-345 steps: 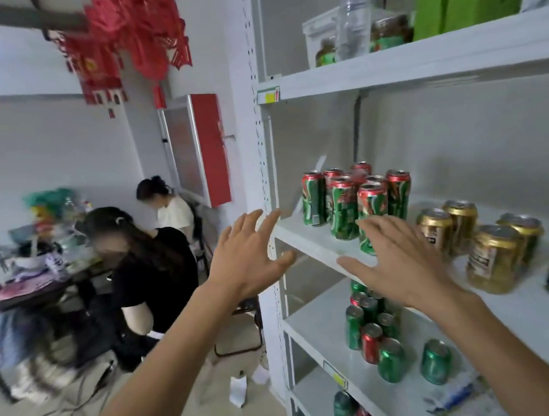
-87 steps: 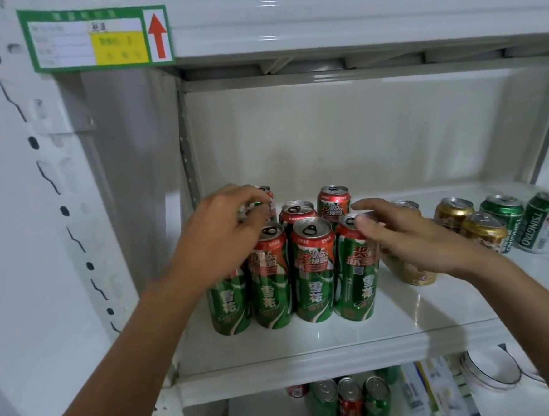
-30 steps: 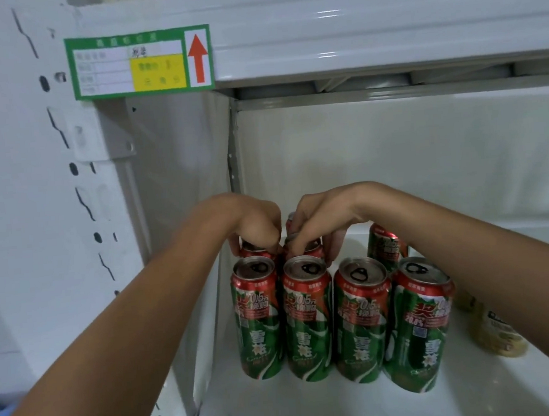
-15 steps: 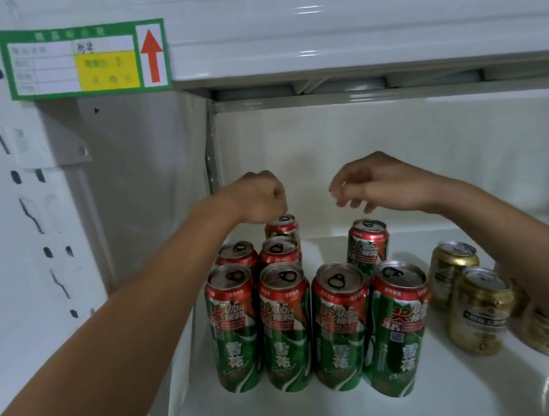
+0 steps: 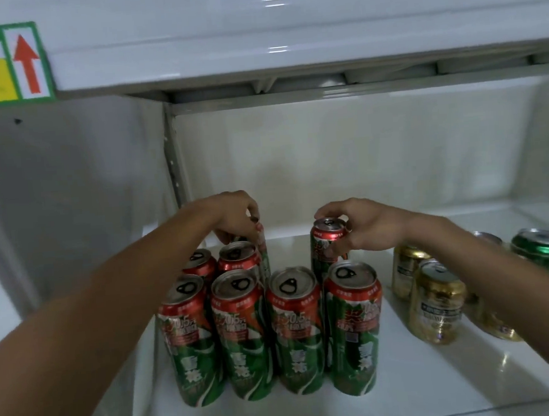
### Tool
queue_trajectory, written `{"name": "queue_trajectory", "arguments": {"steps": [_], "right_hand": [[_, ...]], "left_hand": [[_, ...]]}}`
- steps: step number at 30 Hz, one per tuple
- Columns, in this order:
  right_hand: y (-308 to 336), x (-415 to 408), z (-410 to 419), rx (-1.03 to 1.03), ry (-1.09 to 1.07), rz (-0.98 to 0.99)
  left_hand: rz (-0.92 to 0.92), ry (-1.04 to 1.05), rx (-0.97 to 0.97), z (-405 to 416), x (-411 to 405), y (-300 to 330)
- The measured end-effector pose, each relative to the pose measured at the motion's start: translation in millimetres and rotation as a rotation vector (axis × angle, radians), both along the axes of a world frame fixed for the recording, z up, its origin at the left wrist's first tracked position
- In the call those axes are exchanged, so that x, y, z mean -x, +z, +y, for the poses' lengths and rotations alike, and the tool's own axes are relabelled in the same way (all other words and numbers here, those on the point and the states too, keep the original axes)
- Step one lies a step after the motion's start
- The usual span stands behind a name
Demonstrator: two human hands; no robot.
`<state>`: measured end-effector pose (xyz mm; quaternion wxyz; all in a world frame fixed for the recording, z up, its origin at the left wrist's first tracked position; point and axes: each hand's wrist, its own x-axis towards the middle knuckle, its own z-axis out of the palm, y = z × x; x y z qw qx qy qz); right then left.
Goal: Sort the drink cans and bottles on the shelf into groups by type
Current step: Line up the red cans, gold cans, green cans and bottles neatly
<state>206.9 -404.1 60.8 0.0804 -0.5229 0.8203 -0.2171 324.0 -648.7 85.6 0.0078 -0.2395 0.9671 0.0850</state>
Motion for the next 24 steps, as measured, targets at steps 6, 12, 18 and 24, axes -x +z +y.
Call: {"name": "queue_trajectory", "arguments": {"steps": [6, 12, 18, 24], "right_hand": [[4, -3, -1, -0.002, -0.001, 0.108], [9, -4, 7, -0.018, 0.059, 0.134], [16, -6, 18, -0.044, 0.121, 0.093], [24, -15, 23, -0.069, 0.164, 0.015]], "left_hand": [[0.123, -0.062, 0.046, 13, -10, 5], [0.299, -0.184, 0.123, 37, -21, 12], [0.238, -0.324, 0.12, 58, -33, 11], [0.114, -0.452, 0.022, 64, -43, 17]]}}
